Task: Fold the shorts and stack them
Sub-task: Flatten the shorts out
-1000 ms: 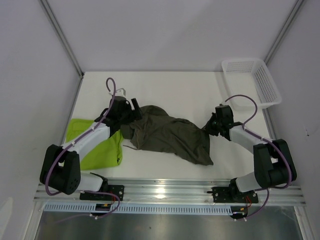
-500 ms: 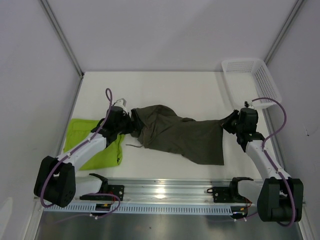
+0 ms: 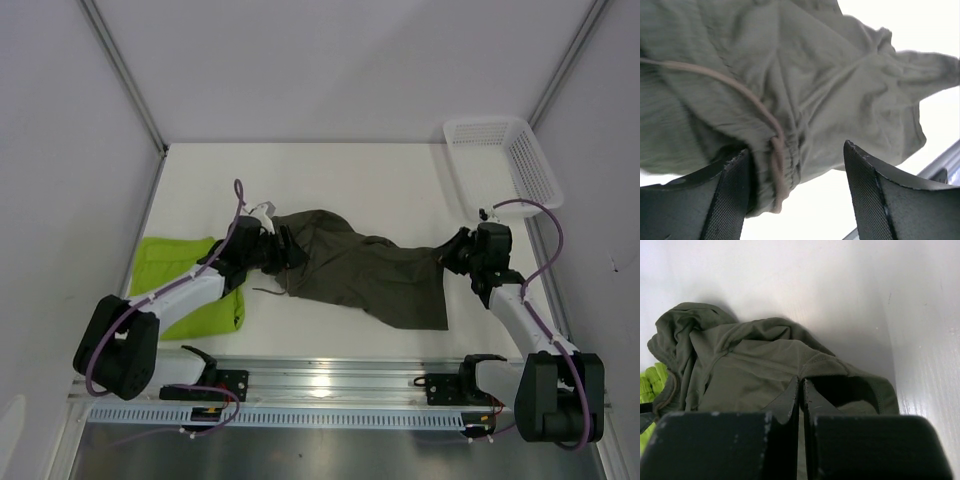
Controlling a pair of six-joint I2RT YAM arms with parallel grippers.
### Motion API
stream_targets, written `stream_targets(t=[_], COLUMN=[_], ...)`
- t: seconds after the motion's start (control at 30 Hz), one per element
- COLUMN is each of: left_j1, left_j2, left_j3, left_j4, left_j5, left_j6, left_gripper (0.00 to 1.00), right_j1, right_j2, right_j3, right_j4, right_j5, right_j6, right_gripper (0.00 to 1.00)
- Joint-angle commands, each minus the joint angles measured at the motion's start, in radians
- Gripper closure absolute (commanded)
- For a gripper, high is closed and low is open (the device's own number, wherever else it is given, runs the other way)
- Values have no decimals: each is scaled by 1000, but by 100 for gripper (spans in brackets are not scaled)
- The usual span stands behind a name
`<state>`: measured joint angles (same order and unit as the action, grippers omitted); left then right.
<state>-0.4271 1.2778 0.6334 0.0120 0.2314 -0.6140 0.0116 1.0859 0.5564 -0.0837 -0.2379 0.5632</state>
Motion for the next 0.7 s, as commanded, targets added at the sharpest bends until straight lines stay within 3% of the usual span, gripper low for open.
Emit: stream_targets(t=[0.0,0.03,0.1,0.13,0.2,0.4,0.67], left_j1=[-24,-24,-24,-24,-19,74,148], left_j2=[70,131,178,186,160,-37,-138], left_j3=[14,26,48,45,51,204,198], left_j4=[84,98,130,138,148,-68,-144], left_j5=[54,72,101,100,76,-118,-227], left_j6=[-15,-15,-21,-26,-36,8,11], left_gripper=[28,32,57,81,100,100,100], right_j1=[-2,-1,-2,-1,-2,5,304], right_j2=[9,9,3,-1,-20,-61,-107], right_j3=[-9,-16,-23,-21,-24,-67,-159], right_j4=[64,73,73,73,71,42,-77], right_j5=[-41,-47,-51,-49,-26,-49,74], right_j6=[-26,-23,-19,-22,-26,24,93], right_gripper=[100,100,100,100,100,100,100])
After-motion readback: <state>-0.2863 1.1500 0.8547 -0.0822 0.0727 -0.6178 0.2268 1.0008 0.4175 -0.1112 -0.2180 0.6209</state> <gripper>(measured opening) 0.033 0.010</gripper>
